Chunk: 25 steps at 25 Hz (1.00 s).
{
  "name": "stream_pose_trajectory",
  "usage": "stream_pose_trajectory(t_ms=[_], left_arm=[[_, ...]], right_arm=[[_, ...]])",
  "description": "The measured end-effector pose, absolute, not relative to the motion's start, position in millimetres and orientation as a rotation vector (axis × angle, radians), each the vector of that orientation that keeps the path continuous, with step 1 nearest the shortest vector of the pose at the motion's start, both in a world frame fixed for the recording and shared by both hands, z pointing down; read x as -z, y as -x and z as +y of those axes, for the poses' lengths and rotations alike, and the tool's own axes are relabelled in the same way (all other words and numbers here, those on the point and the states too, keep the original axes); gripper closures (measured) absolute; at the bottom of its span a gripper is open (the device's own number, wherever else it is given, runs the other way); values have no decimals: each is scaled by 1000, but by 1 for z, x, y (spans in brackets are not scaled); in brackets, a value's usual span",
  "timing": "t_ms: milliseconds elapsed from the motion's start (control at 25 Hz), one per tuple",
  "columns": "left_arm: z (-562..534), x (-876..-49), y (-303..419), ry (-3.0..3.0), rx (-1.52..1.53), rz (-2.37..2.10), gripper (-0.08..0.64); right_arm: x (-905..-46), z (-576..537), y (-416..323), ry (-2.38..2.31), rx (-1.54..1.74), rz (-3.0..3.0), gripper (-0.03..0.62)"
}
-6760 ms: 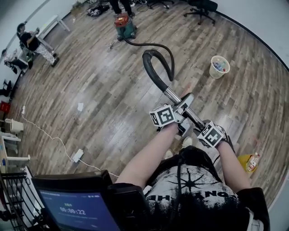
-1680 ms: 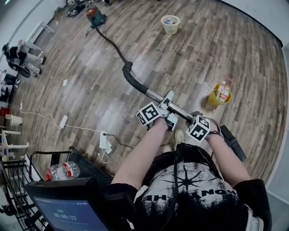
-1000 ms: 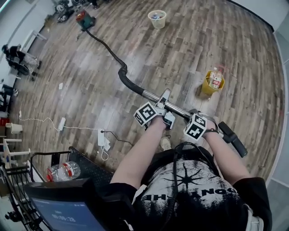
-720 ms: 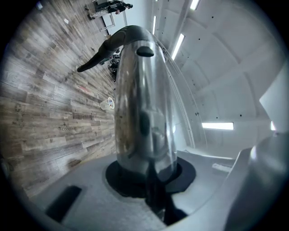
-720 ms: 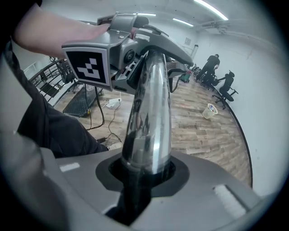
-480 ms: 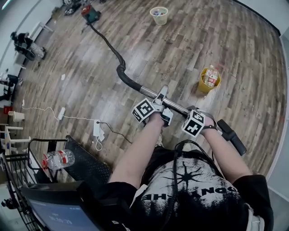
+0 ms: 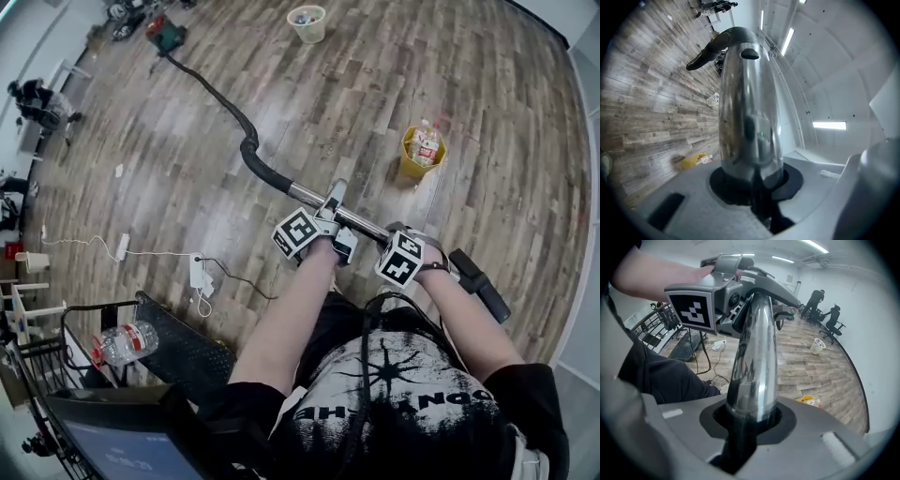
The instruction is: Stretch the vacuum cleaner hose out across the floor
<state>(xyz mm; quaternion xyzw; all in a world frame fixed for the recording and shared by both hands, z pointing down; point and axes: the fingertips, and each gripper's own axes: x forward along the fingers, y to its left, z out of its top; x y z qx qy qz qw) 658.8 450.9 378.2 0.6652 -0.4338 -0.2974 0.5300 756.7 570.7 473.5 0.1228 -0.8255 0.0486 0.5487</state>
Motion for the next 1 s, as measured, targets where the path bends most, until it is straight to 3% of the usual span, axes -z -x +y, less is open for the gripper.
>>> stream_pose_trajectory(t_ms=[560, 760, 1000], left_arm=[[444, -458, -677, -1577, 595, -905, 474], [460, -506, -691, -1543, 543, -870, 397], [472, -572, -706, -1488, 511, -882, 376]], right_arm=[[-538, 568, -771, -305, -185, -1872, 502], [-579, 564, -798, -279, -199, -1832, 502], [-641, 564, -819, -247, -203, -1813, 502]])
